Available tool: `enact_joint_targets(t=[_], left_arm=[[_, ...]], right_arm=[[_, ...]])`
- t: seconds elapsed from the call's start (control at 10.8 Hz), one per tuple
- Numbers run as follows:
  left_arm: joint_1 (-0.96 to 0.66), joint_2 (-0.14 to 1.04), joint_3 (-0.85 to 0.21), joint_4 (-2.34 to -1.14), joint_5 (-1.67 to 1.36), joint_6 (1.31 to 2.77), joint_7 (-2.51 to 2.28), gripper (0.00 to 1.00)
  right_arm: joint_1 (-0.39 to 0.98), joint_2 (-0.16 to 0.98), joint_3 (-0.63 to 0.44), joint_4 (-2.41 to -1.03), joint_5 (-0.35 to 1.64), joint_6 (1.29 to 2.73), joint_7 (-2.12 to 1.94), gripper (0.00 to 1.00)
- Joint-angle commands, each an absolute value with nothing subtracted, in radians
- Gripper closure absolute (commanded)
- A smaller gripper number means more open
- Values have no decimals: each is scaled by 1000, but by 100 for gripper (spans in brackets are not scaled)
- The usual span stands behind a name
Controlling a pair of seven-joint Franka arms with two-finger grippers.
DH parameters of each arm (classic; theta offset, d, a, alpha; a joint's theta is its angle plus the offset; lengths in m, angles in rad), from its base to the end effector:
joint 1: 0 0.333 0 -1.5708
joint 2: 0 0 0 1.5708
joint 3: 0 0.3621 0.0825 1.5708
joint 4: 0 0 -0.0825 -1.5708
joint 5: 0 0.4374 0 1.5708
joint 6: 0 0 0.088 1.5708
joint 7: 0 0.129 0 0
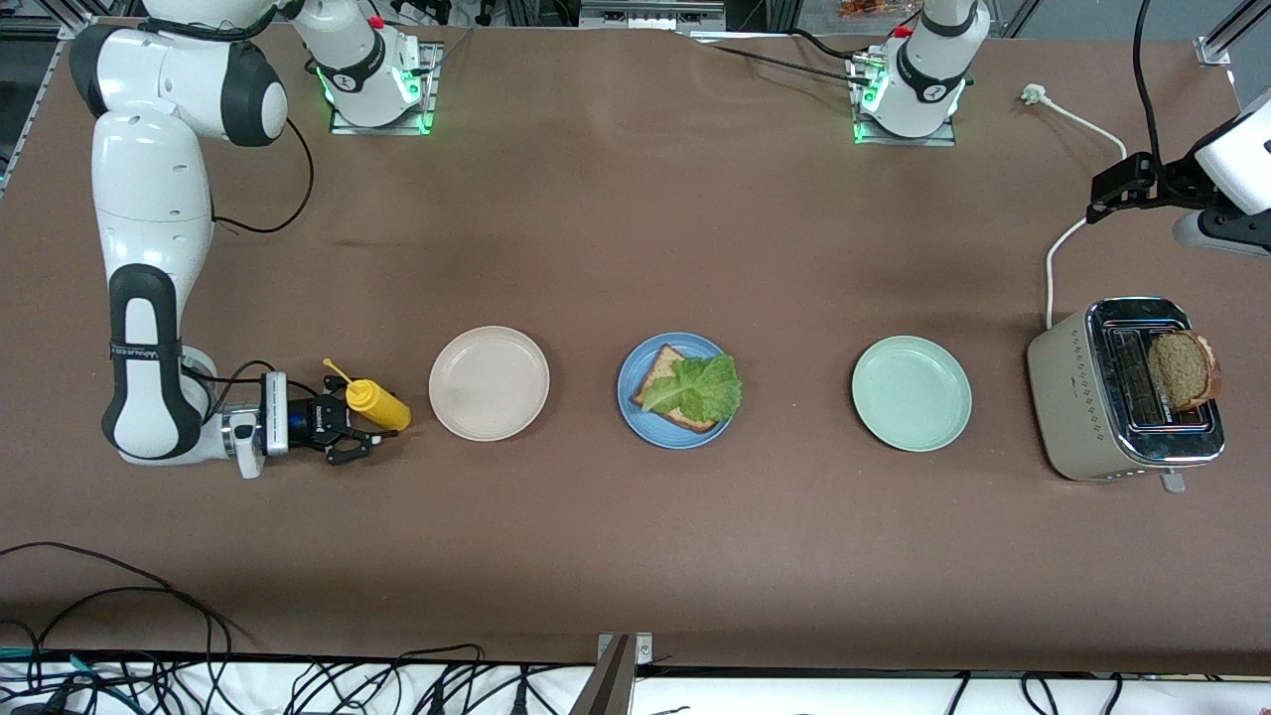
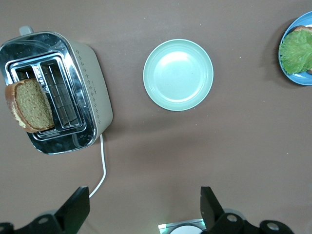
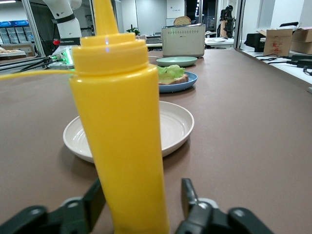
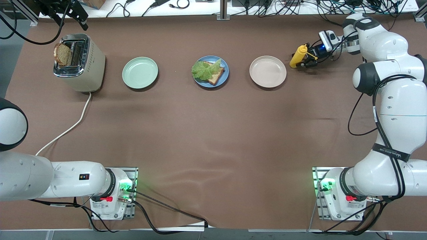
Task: Make sandwich in blue plate with both arms
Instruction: 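Open the right gripper and withdraw it from the mustard bottle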
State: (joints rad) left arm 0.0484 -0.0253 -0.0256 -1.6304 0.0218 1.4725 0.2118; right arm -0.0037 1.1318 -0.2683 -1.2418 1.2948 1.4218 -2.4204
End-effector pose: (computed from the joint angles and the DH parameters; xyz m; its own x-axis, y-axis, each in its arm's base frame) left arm 0.5832 0.0161 0.6250 0.9734 -0.1858 -0.1340 -0.1867 -0.9824 0.0059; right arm 0.7525 -0.0172 0.0647 -0.0138 0.3135 0.9495 0.9825 0.1804 -0.0453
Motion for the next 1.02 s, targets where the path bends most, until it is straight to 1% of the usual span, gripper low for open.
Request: enact_joint_targets(t=[0.0,0.19,0.46,0.56,0.65,0.83,0.93], left_arm=[[52,-31,-31,-1631,17,1463,225,0],[52,-29,-31,-1631,17,1463,224,0],[70,-8,-25,-1626,18,1471,225,0],[87,-5,-25,-1623,23,1477,227,0],[122,29,-25,-1602,46,1482,230,0],[161,92,-25,-1540,48,1486,230,0],[163,107,-23,-1536,49,1488,230,0]], right_arm=[[-3,1114,-320,-1243,1313,1416,-2396,0],[-2,1082,-380,-1243,1251,1411,-2350,0],[-6,973,-406,-1247,1036,1433,-2132,0],[-6,907,-405,-1249,931,1459,-1999,0],[-6,853,-400,-1249,849,1459,-1871,0],[-2,775,-387,-1252,740,1471,-1615,0],[-2,738,-355,-1252,660,1488,-1497,0]])
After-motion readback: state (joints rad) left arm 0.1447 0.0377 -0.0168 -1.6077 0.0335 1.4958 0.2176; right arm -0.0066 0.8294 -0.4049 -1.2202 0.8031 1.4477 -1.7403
